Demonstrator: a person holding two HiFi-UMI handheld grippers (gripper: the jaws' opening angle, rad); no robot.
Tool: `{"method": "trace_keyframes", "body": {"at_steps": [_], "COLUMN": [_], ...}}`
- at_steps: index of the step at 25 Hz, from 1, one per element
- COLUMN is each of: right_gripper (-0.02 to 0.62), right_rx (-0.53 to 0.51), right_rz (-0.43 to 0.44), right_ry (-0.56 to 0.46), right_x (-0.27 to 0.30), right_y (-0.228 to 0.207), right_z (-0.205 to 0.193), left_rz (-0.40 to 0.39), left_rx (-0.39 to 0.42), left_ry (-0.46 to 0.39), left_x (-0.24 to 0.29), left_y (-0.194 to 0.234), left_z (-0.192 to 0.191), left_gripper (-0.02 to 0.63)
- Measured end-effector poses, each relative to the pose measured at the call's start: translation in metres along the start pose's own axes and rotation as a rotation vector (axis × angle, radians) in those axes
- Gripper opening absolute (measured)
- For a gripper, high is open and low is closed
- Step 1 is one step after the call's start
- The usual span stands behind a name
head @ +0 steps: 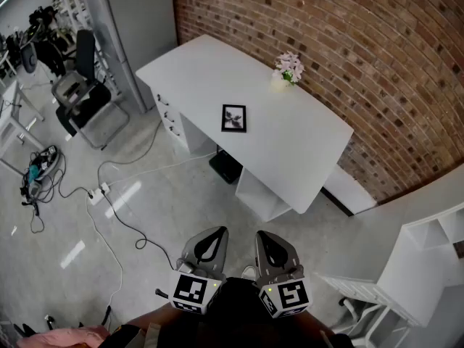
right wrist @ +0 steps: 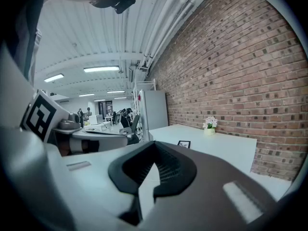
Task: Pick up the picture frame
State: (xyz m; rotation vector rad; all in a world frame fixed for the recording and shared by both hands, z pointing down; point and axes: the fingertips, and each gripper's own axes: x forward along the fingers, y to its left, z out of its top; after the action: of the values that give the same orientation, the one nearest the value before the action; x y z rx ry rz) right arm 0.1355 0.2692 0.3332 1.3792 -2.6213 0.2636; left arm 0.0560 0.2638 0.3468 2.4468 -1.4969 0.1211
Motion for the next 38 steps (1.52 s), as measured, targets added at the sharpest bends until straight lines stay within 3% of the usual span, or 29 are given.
{"method": "trace_keyframes", "body": {"at_steps": [15, 21, 38], "right_gripper": [0.002, 0.002, 0.002], "right_rx": [0.021, 0.046, 0.036], "right_rz": [0.039, 0.005, 0.086], "right_ry": [0.02, 0.009, 0.019], "right_x": [0.01, 0.017, 0.07], "right_y": [0.015, 0.019, 0.123], "right_z": [-0.004, -0.003, -0.003], "left_rz": [-0.003, 0.003, 0.095], "left_rx": [0.003, -0.003, -0.027], "left_ry": [-0.002, -0.01, -0.049], "left_x": [-0.007, -0.015, -0.093], "left_y": [0.01, 0.026, 0.119], "left_z": [0.001, 0.001, 0.002], "left_gripper": [0.0, 0.0, 0.0]}}
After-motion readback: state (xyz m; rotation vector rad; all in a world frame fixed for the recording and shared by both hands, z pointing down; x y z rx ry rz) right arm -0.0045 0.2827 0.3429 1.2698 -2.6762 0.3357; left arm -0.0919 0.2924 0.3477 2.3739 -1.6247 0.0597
